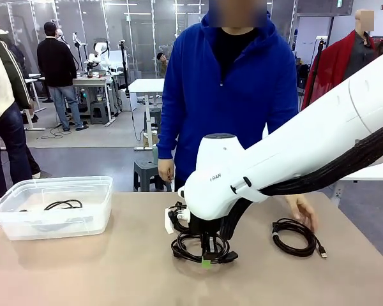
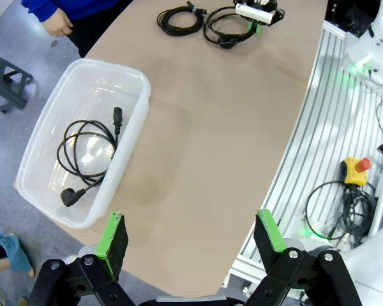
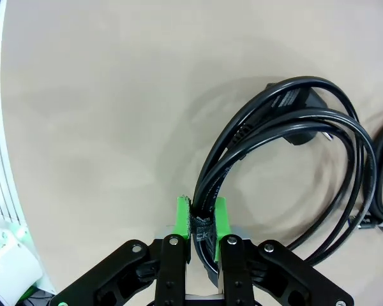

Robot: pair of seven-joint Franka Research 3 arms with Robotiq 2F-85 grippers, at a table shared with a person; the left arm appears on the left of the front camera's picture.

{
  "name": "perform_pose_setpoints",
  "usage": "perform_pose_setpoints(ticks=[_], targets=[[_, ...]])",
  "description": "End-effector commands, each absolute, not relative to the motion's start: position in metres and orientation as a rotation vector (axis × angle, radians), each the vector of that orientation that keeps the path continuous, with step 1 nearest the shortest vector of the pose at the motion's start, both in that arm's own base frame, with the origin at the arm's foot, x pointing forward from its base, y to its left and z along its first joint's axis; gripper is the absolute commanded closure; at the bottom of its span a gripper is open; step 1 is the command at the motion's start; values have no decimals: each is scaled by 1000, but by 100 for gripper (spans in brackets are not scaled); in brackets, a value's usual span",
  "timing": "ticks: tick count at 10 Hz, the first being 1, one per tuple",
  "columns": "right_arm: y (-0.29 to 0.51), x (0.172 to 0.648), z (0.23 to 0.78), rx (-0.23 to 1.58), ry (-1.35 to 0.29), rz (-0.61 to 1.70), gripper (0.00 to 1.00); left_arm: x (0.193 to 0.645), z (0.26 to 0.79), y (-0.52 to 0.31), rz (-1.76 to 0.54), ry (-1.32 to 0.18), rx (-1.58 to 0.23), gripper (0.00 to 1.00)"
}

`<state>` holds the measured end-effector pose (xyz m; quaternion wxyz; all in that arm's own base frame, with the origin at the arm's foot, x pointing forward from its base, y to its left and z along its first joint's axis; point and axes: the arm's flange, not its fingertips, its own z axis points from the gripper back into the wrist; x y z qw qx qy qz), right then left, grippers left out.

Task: Organize and store the cables.
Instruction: Place the Power Cable into the Organizing box.

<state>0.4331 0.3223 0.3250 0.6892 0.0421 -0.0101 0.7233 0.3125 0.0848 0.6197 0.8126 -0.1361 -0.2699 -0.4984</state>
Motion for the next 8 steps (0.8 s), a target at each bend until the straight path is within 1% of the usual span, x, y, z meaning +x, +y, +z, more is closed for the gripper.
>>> perform_pose_setpoints(ticks=[1,3,8], targets=[[328,434,319,87,-44,1593,82,313,624,84,-1053,-572,-288,0],[326,429,315,88,-39,1609,81,313,624,84,-1053,-572,-288,0],[323,426,316,89,-55,1619,17,313,624,84,-1053,-572,-288,0]])
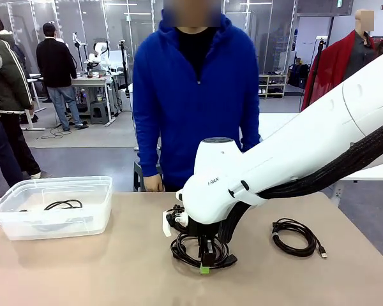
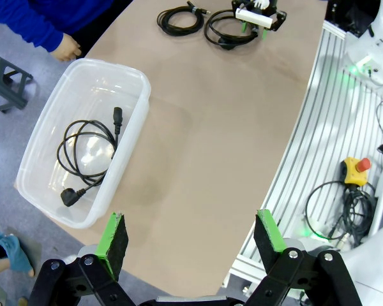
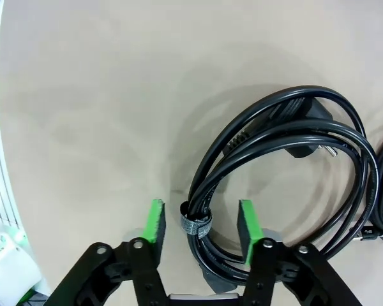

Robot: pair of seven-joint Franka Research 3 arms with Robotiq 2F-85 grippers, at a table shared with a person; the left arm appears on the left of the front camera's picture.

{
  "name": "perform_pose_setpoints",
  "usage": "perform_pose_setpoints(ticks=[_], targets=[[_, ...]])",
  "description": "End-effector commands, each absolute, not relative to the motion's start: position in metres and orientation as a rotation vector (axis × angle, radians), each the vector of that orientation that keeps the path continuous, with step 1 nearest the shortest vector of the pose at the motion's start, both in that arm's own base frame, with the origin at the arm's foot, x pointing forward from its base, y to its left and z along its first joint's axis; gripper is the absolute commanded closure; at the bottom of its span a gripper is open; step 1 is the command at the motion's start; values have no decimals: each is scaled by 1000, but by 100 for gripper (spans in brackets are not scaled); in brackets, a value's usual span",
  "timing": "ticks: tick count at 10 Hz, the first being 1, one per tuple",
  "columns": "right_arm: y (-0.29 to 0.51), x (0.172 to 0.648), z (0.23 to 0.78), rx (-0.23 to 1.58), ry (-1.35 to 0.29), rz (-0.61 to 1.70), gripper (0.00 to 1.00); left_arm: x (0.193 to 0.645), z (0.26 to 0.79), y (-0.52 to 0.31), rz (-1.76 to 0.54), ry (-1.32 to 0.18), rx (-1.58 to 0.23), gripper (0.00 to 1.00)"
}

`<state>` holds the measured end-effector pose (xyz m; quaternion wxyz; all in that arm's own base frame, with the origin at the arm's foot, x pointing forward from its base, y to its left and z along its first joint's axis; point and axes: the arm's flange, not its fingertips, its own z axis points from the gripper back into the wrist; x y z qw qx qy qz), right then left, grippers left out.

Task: Organize and store the cables.
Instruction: Place the Power Cable into the Organizing box.

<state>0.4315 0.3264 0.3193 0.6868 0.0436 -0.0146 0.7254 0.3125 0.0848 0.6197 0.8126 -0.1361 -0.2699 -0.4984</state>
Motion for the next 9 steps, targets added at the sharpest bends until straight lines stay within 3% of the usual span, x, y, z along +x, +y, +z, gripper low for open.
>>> perform_pose_setpoints(ticks=[1,2,9], targets=[[322,425,319,87,-60,1618,5,313,624,84,-1053,-572,-288,0],[321,424,322,78,-54,1615,0,313,624,84,-1053,-572,-288,0],[297,413,363,57,-124,1529,0,313,624,84,-1053,-572,-288,0]])
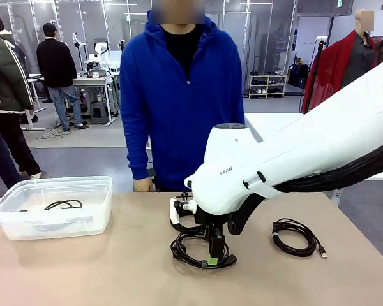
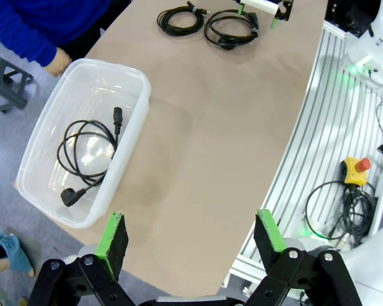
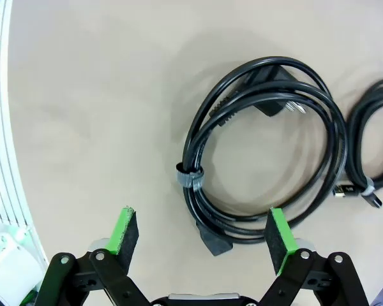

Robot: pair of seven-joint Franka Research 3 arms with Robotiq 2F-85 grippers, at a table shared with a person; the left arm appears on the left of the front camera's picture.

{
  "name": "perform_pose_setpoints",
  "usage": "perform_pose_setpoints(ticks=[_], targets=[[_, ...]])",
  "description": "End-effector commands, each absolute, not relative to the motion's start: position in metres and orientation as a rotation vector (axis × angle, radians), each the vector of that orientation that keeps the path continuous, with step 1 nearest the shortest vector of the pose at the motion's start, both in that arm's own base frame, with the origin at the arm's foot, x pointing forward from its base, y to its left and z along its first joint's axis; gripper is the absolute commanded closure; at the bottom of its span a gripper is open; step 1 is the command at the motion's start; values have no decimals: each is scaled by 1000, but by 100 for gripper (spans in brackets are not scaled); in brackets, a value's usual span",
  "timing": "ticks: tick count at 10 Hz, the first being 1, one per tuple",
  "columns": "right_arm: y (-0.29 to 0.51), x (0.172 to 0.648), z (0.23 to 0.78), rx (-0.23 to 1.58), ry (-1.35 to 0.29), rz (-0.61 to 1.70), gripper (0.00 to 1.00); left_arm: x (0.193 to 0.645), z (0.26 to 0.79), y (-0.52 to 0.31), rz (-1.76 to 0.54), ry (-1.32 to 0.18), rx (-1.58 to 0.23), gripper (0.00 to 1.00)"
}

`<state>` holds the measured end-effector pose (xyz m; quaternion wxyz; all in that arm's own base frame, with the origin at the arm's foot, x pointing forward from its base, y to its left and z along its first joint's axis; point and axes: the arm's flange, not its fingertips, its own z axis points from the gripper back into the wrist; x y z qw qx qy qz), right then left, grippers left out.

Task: Organize and store the cables.
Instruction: Place the Power Cable into the Organizing box.

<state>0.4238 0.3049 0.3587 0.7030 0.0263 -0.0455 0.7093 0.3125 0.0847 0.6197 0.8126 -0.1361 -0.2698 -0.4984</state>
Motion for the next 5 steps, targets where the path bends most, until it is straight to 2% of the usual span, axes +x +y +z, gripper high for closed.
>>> perform_pose_setpoints(ticks=[1,5], targets=[[292,411,371,63,-141,1516,0,313,624,84,-1053,-572,-288,0],[258,402,400,67,-203,1452,0,313,624,84,-1053,-572,-288,0]])
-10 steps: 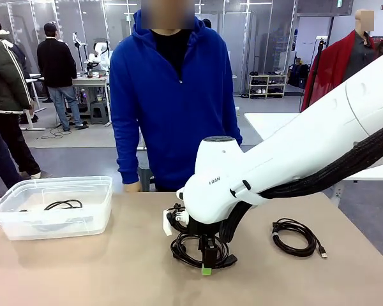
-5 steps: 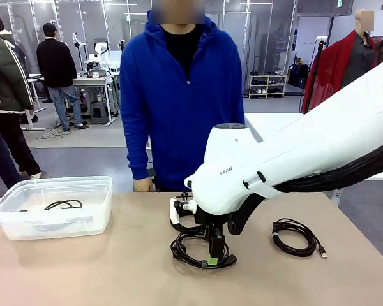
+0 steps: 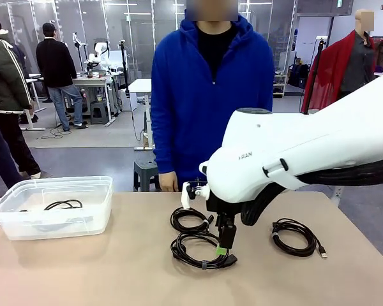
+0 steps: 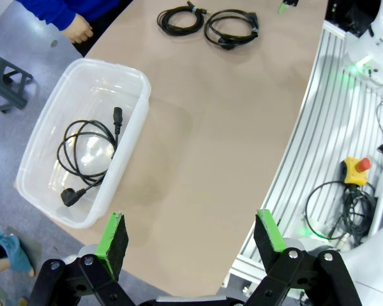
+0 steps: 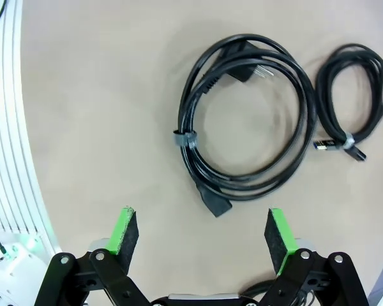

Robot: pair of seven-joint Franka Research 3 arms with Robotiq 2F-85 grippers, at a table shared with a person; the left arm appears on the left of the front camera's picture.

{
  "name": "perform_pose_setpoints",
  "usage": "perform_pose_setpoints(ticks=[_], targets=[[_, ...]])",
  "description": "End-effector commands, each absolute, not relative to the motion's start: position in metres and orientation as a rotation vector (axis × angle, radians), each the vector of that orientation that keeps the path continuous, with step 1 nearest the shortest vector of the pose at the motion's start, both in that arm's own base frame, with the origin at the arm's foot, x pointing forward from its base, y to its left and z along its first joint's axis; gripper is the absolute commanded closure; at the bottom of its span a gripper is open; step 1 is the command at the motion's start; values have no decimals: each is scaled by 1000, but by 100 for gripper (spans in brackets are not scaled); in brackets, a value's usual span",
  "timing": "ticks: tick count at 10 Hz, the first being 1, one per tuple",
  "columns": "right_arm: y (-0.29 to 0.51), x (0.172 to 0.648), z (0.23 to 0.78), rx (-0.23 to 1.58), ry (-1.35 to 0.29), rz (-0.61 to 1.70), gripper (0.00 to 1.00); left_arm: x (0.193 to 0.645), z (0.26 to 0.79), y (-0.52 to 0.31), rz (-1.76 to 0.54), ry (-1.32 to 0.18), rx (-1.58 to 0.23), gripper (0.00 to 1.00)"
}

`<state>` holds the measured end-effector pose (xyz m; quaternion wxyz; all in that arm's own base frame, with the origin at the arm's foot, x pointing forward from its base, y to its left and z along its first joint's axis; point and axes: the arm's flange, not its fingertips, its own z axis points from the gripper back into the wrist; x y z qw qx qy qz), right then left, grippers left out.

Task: Organize and store the cables.
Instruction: Place the Power Cable into the Organizing box.

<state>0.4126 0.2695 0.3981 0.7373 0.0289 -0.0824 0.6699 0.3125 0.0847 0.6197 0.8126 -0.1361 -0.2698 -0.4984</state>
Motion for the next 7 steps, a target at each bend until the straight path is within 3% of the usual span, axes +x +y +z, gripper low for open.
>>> perform_pose_setpoints(ticks=[1,7], targets=[[250,400,405,62,-226,1437,0,313,624,84,-1053,-572,-288,0],[187,374,454,12,-396,1294,0,328,617,41,-1171,-538,-253,0]])
